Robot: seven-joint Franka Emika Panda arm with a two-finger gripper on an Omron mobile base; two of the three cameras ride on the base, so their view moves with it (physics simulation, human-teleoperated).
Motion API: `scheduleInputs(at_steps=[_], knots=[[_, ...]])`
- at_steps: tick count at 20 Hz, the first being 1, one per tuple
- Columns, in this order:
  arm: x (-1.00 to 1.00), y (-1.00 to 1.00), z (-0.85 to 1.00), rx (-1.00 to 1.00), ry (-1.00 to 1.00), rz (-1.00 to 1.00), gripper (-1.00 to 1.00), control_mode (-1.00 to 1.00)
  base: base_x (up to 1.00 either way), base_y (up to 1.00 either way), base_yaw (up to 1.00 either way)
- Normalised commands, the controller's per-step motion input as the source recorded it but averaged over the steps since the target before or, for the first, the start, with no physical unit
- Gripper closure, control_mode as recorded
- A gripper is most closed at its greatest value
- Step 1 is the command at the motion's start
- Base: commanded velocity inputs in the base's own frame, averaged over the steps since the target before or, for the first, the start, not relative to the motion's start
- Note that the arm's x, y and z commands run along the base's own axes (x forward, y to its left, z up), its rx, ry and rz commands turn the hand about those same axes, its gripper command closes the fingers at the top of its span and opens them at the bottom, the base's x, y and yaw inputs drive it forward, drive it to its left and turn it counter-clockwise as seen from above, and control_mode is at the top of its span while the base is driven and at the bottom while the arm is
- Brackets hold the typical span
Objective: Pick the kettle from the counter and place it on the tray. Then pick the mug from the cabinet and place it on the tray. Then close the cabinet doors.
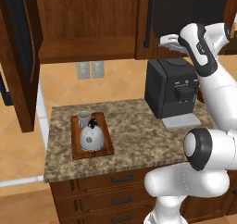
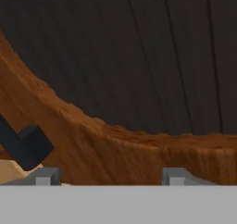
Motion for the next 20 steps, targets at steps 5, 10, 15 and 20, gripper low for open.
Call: scheduleInputs(at_steps=[5, 10, 15, 20], knots=[[-0.87, 0.03, -0.31, -0.02, 0.0, 0.0, -1.0, -1.0, 0.0, 0.0, 0.0], [-0.98, 0.19, -0.1, -0.07, 0.0, 0.0, -1.0, -1.0, 0.0, 0.0, 0.0], [-0.69, 0.8, 0.0, -0.34, 0.0, 0.03, -1.0, -1.0, 0.0, 0.0, 0.0], [-0.51, 0.96, -0.13, -0.44, -0.01, 0.01, -1.0, -1.0, 0.0, 0.0, 0.0]])
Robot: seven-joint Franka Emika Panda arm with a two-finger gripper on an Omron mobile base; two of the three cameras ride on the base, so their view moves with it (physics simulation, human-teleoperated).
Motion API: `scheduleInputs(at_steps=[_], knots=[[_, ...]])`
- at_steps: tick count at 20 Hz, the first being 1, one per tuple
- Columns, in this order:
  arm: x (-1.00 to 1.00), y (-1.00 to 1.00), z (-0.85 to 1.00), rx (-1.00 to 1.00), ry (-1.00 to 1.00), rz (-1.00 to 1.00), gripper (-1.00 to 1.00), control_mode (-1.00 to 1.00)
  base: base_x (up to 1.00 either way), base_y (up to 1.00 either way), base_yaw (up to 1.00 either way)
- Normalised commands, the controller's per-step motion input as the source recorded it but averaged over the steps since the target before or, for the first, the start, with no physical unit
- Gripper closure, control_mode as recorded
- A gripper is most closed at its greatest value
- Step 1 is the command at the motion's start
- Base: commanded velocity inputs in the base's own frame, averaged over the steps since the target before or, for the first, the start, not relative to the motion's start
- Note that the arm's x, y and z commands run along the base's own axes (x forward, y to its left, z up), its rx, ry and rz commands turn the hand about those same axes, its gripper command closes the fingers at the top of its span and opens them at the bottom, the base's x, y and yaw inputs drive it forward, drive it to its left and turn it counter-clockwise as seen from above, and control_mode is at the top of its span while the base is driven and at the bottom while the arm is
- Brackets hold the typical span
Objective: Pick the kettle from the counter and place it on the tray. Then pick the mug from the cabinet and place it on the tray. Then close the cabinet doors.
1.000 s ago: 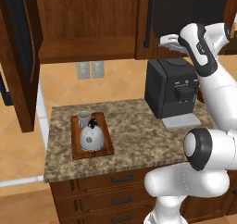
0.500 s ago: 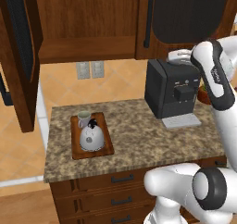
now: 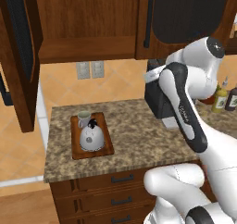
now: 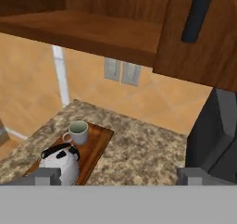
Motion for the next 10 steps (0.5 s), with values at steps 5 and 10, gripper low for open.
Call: scheduleInputs(at_steps=[5, 10], knots=[[-0.11, 0.27, -0.51, -0.29, -0.07, 0.0, -1.0, -1.0, 0.0, 0.0, 0.0], [-0.25, 0.38, -0.3, -0.43, -0.43, -0.01, -1.0, -1.0, 0.0, 0.0, 0.0]])
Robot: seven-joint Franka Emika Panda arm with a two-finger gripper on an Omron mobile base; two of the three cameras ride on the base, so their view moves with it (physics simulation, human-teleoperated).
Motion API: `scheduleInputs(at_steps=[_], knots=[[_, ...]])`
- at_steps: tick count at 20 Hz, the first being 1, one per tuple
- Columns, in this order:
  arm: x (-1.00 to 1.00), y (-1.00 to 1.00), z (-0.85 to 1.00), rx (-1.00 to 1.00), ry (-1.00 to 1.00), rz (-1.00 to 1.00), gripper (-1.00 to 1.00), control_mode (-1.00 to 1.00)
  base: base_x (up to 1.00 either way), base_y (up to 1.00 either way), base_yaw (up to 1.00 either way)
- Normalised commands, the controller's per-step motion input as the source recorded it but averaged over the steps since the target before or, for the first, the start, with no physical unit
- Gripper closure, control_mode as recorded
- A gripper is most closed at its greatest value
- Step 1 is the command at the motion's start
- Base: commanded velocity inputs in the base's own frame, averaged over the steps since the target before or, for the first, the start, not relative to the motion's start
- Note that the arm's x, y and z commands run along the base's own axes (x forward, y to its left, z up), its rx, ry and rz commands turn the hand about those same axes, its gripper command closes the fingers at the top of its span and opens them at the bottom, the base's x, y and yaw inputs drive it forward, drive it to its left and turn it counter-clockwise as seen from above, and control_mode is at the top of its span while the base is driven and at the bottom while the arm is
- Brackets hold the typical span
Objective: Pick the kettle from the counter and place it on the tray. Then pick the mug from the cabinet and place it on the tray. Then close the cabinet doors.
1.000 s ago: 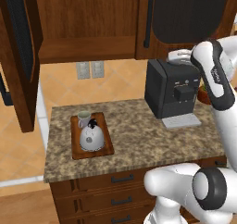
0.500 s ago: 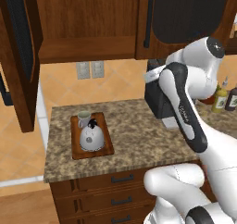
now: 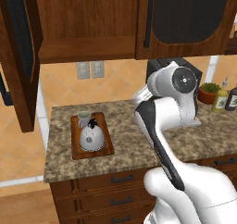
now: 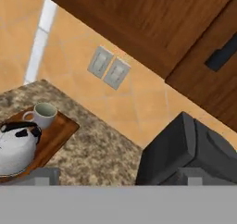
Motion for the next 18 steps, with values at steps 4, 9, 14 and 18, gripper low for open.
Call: scheduleInputs(at_steps=[4, 9, 14, 18], knots=[[0.0, 0.68, -0.11, -0.38, -0.45, -0.03, -1.0, -1.0, 0.0, 0.0, 0.0], [-0.06, 0.62, -0.02, -0.13, -0.29, -0.01, -1.0, -1.0, 0.0, 0.0, 0.0], [-0.27, 0.5, -0.01, -0.04, -0.02, 0.02, -1.0, -1.0, 0.0, 0.0, 0.0], [-0.2, 0.9, -0.03, -0.07, 0.0, -0.06, -1.0, -1.0, 0.0, 0.0, 0.0]])
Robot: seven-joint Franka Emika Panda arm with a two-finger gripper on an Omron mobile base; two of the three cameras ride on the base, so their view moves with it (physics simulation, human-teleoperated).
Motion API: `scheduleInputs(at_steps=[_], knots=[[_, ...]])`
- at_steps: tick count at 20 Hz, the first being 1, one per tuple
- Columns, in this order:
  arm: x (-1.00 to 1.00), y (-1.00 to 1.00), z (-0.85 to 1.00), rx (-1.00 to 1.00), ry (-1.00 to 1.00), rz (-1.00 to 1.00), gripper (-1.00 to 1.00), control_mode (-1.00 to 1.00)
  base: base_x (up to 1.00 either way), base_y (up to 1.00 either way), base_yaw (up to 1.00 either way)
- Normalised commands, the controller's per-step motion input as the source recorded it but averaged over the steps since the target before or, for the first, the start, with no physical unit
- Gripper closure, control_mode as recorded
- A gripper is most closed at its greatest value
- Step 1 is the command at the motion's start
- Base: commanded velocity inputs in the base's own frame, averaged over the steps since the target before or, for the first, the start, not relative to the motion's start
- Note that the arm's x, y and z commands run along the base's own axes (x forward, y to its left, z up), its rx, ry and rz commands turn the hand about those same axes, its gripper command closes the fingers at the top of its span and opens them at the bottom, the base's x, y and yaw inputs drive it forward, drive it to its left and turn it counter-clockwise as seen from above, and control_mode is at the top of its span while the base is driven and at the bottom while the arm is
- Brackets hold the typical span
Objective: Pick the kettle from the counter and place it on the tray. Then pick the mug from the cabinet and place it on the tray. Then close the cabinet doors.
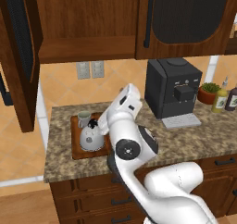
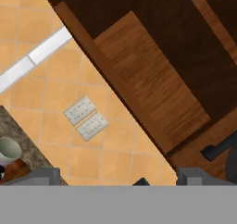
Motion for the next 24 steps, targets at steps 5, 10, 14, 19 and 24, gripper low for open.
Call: scheduleInputs(at_steps=[5, 10, 14, 19, 24], knots=[[-0.14, 0.99, -0.14, -0.07, -0.01, -0.12, -1.0, -1.0, 0.0, 0.0, 0.0], [-0.02, 0.96, -0.11, -0.08, -0.01, -0.13, -1.0, -1.0, 0.0, 0.0, 0.0], [0.0, 0.87, -0.1, -0.09, -0.04, -0.12, -1.0, -1.0, 0.0, 0.0, 0.0], [0.0, 0.74, -0.13, -0.14, -0.09, -0.12, -1.0, -1.0, 0.0, 0.0, 0.0], [0.02, 0.65, -0.22, -0.22, -0.09, -0.14, -1.0, -1.0, 0.0, 0.0, 0.0]])
